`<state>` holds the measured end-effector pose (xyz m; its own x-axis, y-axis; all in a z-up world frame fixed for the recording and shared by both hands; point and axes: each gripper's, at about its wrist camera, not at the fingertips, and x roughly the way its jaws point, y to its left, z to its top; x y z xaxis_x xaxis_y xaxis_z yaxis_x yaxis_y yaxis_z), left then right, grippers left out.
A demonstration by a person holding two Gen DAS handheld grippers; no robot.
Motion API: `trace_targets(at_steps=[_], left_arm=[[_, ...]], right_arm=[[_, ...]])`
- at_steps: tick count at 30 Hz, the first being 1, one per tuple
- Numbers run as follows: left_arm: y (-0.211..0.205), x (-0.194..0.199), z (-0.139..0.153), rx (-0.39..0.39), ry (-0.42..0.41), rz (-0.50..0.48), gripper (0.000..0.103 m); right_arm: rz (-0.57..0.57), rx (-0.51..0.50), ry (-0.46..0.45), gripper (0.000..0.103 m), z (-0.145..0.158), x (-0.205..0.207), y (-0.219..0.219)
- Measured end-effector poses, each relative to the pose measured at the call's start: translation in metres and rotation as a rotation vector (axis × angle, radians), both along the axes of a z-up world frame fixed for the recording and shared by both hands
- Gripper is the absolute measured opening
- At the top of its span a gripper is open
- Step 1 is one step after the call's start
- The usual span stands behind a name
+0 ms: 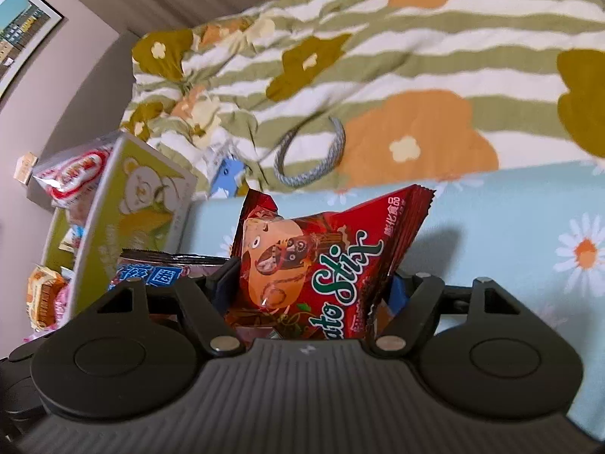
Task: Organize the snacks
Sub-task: 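Grasp a chocolate Sponge bag with left tool while right tool grasps red Stix bag, then carry both bags into the box and open both tools to release them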
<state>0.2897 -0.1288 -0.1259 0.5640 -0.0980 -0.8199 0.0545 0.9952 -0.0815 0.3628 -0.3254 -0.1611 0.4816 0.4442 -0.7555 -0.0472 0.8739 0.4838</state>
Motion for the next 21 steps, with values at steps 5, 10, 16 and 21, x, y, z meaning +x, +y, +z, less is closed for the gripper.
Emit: trace_targets(at_steps=[5, 10, 16, 21], left_arm=[[0.004, -0.01, 0.029, -0.03, -0.063, -0.017, 0.063], [0.017, -0.027, 0.071, -0.042, -0.158, -0.018, 0.063], [0.058, -0.046, 0.118, -0.047, -0.25, 0.01, 0.063], [0.106, -0.05, 0.143, -0.046, -0.293, 0.021, 0.063]], right_arm=[[-0.019, -0.001, -0.061, 0.089, 0.035, -0.014, -0.003], [-0.031, -0.002, -0.123, 0.089, 0.074, -0.027, 0.0], [-0.009, 0.005, -0.199, 0.089, 0.118, -0.045, 0.027], [0.002, 0.021, -0.261, 0.089, 0.146, -0.06, 0.069]])
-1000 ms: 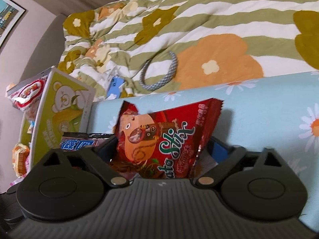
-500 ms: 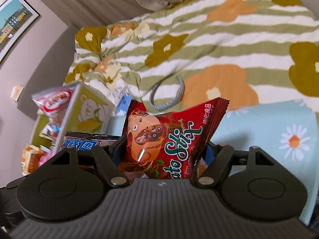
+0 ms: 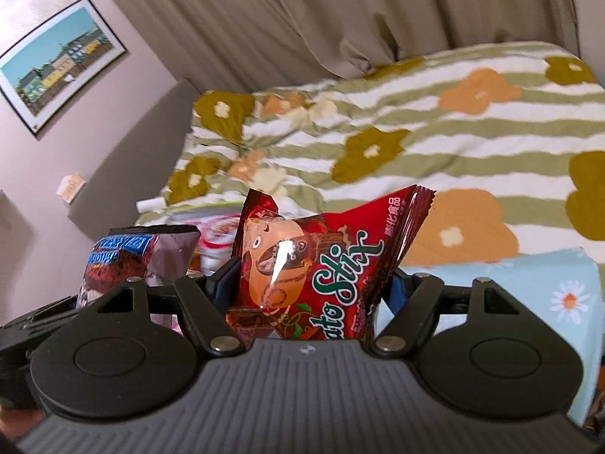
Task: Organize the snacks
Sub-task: 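Carry both bags into the box and open both tools to release them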
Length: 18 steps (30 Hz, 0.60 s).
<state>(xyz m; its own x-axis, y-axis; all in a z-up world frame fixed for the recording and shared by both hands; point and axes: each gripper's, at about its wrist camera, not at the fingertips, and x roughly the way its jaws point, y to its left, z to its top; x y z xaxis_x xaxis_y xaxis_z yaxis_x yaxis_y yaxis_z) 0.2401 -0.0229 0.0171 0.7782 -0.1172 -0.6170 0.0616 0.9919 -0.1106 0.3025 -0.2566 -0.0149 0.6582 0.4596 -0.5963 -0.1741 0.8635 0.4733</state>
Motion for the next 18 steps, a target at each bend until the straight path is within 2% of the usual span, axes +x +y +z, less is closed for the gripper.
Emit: trace_targets(at_steps=[7, 15, 16, 17, 18], left_arm=[[0.077, 0.011, 0.009, 0.001, 0.008, 0.0, 0.064], [0.146, 0.047, -0.016, -0.041, 0.07, -0.054, 0.065], [0.153, 0.053, -0.021, -0.051, 0.087, -0.06, 0.07], [0.159, 0.058, -0.025, -0.059, 0.104, -0.064, 0.086], [0.164, 0.06, -0.029, -0.068, 0.113, -0.069, 0.094]], right_arm=[[-0.02, 0.033, -0.014, 0.089, 0.014, -0.006, 0.076], [-0.082, 0.014, -0.008, 0.089, 0.012, 0.001, 0.154], [-0.094, 0.008, -0.007, 0.089, 0.011, 0.0, 0.16], [-0.107, 0.002, -0.004, 0.089, 0.01, 0.0, 0.167], [-0.122, -0.003, 0.001, 0.089, 0.008, 0.0, 0.173]])
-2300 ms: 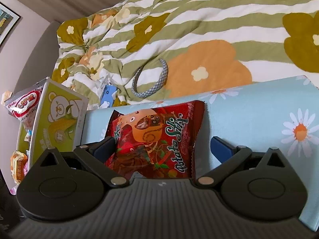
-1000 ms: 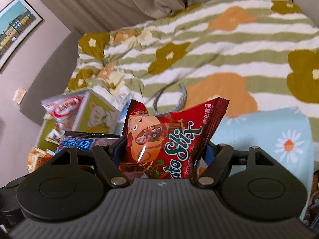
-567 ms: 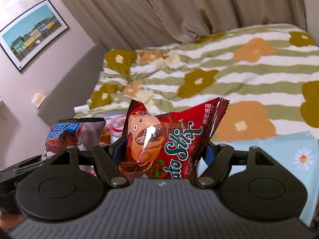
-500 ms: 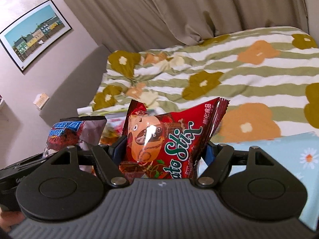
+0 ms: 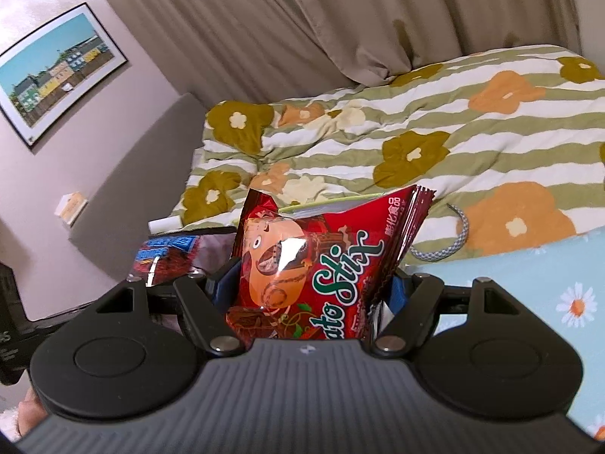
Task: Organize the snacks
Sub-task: 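Carry both bags into the box and open both tools to release them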
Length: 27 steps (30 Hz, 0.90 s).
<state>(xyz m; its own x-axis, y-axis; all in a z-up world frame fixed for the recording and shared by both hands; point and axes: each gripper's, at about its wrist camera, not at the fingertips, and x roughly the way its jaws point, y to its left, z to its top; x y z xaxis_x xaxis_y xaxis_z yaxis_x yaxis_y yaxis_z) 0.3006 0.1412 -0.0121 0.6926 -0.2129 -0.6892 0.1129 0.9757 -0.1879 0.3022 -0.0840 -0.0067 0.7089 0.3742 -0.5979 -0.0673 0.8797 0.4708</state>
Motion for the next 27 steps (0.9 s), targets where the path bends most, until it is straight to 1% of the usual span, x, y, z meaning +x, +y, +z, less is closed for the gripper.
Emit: trace_targets(at_steps=[1, 3, 6, 9, 13, 17, 21, 22, 27], left_arm=[[0.006, 0.0, -0.002, -0.01, -0.002, -0.003, 0.103], [0.016, -0.005, -0.004, -0.012, -0.015, -0.013, 0.103], [0.024, -0.011, -0.008, 0.022, -0.005, -0.027, 0.103], [0.032, -0.023, -0.011, 0.029, -0.007, -0.032, 0.103], [0.042, -0.037, -0.008, 0.023, -0.013, -0.013, 0.103], [0.05, -0.047, 0.004, 0.024, -0.037, 0.02, 0.103], [0.06, -0.052, 0.012, 0.038, -0.056, 0.038, 0.103], [0.061, -0.053, 0.012, 0.044, -0.055, 0.044, 0.103], [0.064, -0.058, 0.001, 0.033, -0.033, 0.038, 0.103]], right_arm=[[-0.012, -0.003, 0.005, 0.089, -0.002, -0.001, 0.004], [-0.036, -0.017, 0.015, 0.089, -0.005, -0.003, 0.013], [-0.06, -0.061, 0.027, 0.089, -0.008, -0.008, 0.024], [-0.064, -0.09, 0.032, 0.089, -0.008, -0.011, 0.034], [-0.036, -0.109, 0.024, 0.09, -0.005, -0.011, 0.048], [0.014, -0.098, 0.008, 0.09, 0.001, -0.004, 0.064], [0.043, -0.079, 0.014, 0.096, -0.001, 0.005, 0.078], [0.038, -0.079, 0.02, 0.103, -0.003, 0.007, 0.081], [-0.011, -0.101, 0.027, 0.103, -0.015, -0.001, 0.083]])
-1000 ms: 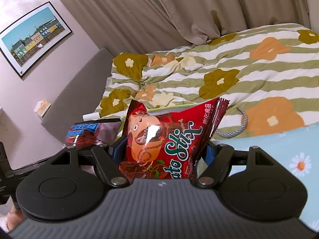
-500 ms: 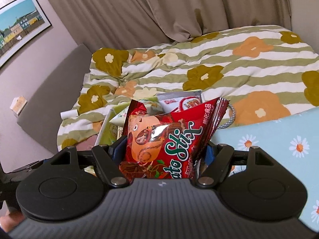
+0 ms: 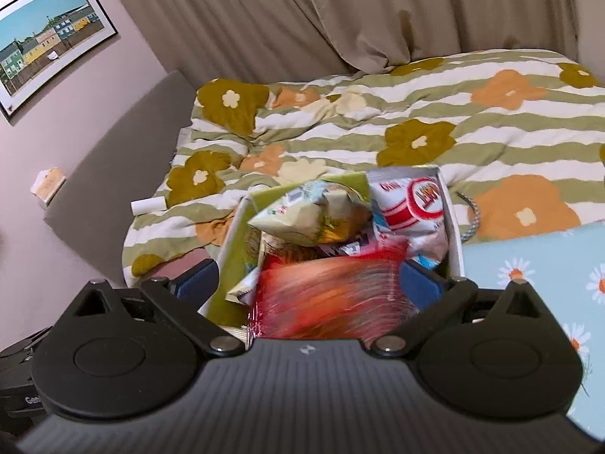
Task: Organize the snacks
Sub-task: 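Carry both bags into the box and open both tools to release them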
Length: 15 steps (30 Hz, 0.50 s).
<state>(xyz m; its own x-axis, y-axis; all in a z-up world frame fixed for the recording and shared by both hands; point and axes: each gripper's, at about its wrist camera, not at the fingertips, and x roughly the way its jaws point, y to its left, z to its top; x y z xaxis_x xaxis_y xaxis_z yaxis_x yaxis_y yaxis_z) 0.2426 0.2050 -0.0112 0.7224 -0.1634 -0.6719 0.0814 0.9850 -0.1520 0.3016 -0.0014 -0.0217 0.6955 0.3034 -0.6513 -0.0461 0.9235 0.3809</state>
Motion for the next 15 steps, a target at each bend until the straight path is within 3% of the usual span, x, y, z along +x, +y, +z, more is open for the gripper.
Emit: trace_targets(at_steps=[7, 15], left_arm=[[-0.003, -0.006, -0.009, 0.015, 0.014, -0.019, 0.103], [-0.017, -0.028, 0.01, 0.043, -0.035, -0.019, 0.103]], right_arm=[[-0.042, -0.024, 0.004, 0.103, -0.008, -0.016, -0.007], [-0.036, -0.045, -0.056, 0.103, 0.014, -0.046, -0.014]])
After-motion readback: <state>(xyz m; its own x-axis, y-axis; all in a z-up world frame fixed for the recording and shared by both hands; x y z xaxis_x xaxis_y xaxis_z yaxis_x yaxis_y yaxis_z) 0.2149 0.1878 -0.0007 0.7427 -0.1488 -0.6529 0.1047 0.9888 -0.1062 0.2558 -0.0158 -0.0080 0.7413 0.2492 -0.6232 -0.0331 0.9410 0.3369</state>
